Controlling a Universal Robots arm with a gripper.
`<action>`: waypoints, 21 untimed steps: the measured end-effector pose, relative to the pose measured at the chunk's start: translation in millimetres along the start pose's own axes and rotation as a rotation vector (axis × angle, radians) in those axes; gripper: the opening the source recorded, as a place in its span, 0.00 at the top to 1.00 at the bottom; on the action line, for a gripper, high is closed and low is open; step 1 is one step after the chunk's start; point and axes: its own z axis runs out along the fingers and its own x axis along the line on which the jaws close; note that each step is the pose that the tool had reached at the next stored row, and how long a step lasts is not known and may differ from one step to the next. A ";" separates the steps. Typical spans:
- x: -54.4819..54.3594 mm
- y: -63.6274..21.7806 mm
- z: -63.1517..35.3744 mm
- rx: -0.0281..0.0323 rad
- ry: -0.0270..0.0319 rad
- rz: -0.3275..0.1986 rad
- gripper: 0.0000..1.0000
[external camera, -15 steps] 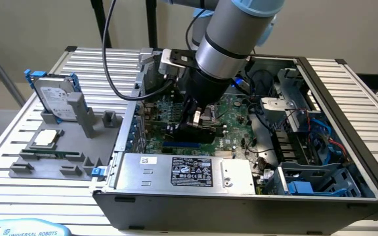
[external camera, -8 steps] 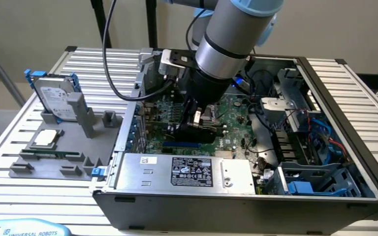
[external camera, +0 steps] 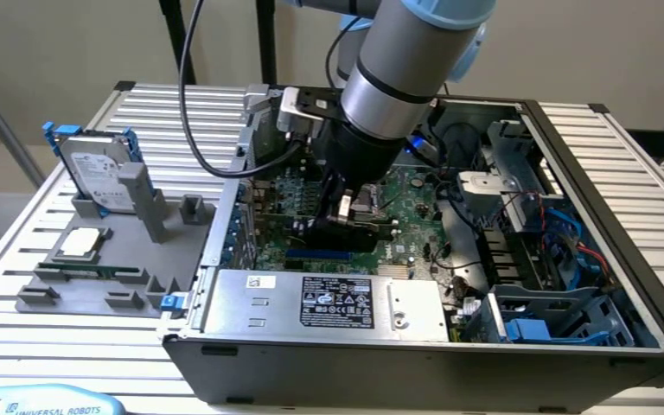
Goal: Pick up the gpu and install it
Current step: 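Insert the gpu into the slot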
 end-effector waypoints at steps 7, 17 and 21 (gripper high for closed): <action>-0.2 0.8 2.1 0.0034 -0.0002 0.000 0.74; -4.2 1.5 6.1 0.0041 0.0004 -0.003 0.74; -4.7 2.2 8.6 0.0058 0.0014 -0.006 0.74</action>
